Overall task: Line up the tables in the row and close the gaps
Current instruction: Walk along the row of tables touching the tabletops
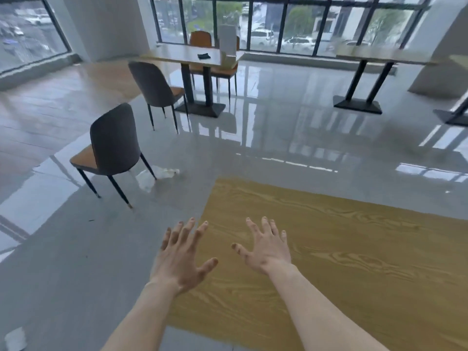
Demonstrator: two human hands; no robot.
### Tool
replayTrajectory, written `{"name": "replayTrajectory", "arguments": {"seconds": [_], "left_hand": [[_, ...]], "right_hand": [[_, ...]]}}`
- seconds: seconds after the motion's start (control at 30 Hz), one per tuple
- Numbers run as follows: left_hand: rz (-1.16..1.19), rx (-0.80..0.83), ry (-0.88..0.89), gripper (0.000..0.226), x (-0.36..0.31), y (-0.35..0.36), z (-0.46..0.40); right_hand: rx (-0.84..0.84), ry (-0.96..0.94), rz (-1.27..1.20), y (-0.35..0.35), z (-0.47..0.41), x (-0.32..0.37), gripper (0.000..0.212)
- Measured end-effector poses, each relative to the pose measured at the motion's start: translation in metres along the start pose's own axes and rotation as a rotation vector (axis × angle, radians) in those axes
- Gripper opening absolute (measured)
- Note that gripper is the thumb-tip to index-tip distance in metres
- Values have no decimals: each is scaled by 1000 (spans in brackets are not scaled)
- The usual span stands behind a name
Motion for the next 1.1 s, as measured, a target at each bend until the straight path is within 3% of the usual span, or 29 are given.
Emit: {"name": "replayTrajectory", "arguments": {"seconds": [0.23, 0.5, 0.83, 1.1], "left_hand": [[-45, 39, 268, 91, 42, 0, -120], [-151, 114, 635, 92, 33, 19, -235], [-177, 295, 1112, 97, -41, 61, -276], [-192, 449, 1530, 95, -69, 114, -276]], "right_hand": [[-83, 259, -100, 36, -76, 24, 88], [-150, 588, -300, 71, -122, 22, 90], [-310, 1082, -403, 89, -43, 13, 94], [-449, 1474, -399, 123, -32, 73, 94]]}}
Point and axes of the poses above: each hand's wrist, its own z-axis away from the middle knuckle, its own y-axis out of the palm, x = y × z, the point moved 9 cm from there along -z, towards the middle knuckle, and after that the axes turned 11 degrees about -y, right-handed, at the moved point
